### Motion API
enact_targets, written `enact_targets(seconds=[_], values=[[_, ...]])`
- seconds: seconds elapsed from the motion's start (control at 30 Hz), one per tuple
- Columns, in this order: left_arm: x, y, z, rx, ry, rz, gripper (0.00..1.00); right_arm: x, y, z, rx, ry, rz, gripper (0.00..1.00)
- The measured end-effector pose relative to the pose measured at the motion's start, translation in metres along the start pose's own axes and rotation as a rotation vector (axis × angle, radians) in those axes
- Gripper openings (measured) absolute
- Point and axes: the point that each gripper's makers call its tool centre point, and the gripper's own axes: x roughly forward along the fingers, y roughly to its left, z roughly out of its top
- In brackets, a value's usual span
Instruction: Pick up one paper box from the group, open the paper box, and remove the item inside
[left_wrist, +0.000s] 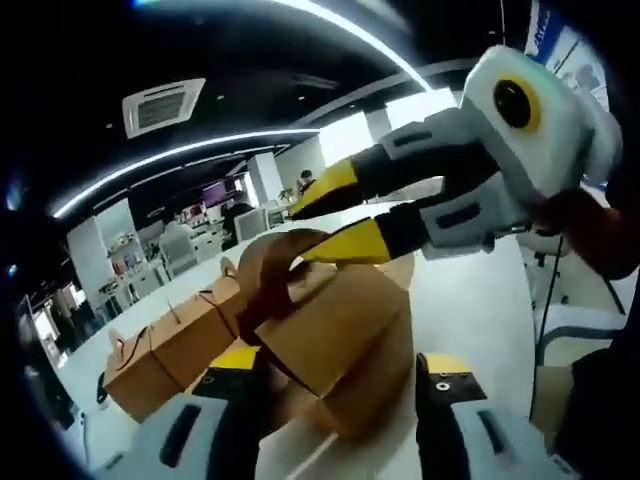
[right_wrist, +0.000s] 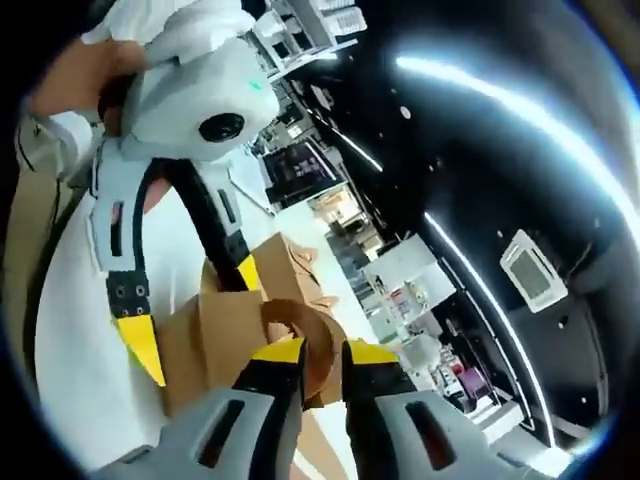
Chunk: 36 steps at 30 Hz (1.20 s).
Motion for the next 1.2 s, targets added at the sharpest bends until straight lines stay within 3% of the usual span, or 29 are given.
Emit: enact_targets(seconds=[0.2, 0.47, 0.93, 1.2], values=[[0.000, 0.009, 0.000, 0.008, -0.002, 0.066, 0.51, -0.005, -0.001, 0.002, 0.070, -0.016, 0.011, 0.12], [-0.001, 0.010, -0.001, 0.009, -0.011, 0.077, 0.50, -0.019, 0.002, 0.011, 0.102, -0.057, 0.028, 0.12], [-0.002, 0.011, -0.002, 0.010, -0.015, 0.062, 0.48, -0.052, 0.020, 0.035, 0.107, -0.179, 0.132, 0.12], [-0.002, 0.009, -0.004, 0.039, -0.020, 0.019, 0.50, -0.064, 0.044, 0.033, 0.129, -0.200, 0.210, 0.12]])
